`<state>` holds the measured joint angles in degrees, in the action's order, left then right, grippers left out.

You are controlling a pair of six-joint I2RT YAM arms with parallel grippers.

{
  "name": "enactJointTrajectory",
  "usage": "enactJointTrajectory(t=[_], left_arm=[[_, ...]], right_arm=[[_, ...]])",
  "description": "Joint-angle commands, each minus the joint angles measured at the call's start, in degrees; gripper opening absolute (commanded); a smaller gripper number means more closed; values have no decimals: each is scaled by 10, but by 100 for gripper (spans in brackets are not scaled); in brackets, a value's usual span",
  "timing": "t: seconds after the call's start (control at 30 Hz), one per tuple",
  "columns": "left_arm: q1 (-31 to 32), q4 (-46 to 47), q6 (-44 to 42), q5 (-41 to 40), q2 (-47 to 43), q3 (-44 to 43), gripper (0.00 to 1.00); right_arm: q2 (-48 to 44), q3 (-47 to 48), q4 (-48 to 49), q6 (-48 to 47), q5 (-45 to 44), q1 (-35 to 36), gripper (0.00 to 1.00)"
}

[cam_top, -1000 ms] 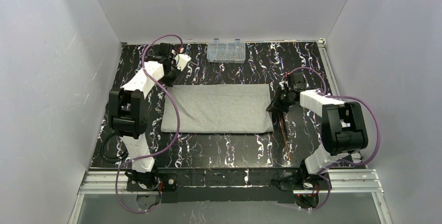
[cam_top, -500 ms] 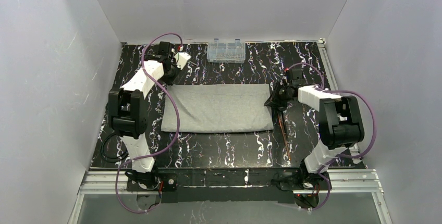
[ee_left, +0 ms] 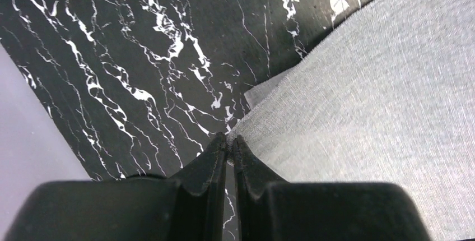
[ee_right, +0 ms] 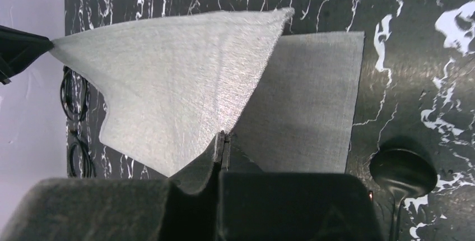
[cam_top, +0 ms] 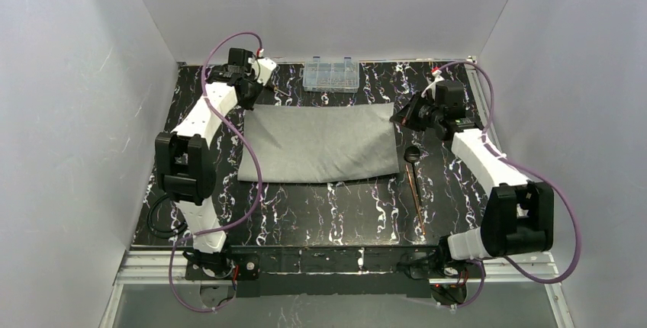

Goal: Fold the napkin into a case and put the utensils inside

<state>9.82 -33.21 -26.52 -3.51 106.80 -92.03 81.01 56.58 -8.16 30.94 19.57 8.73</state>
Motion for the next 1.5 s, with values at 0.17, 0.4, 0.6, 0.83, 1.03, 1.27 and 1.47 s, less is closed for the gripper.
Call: enactJointTrajectory(t=[0.17,0.4,0.6,0.83,1.03,1.27,1.47], left_arm=[[-3,20,7,-25,44,19,0],[-3,27,-2,-33,59,26,0],[-3,27,-11,-45,59,36,0],[-3,37,-16,-52,49,39,1],[-3,35,-17,-48,48,36,1],[-2,31,-17,-42,46,34,1],[-2,30,-19,-41,46,32,0]], right_arm=[[108,-13,-44,-24,-61,-1,1],[130,-15,-47,-24,-88,-1,13],[135,-9,-39,-21,-103,-1,37],[151,61,-56,-31,-123,-1,56],[199,115,-47,-35,-132,0,53],[251,149,-39,-41,-135,4,50],[276,158,-34,-40,-126,3,46]])
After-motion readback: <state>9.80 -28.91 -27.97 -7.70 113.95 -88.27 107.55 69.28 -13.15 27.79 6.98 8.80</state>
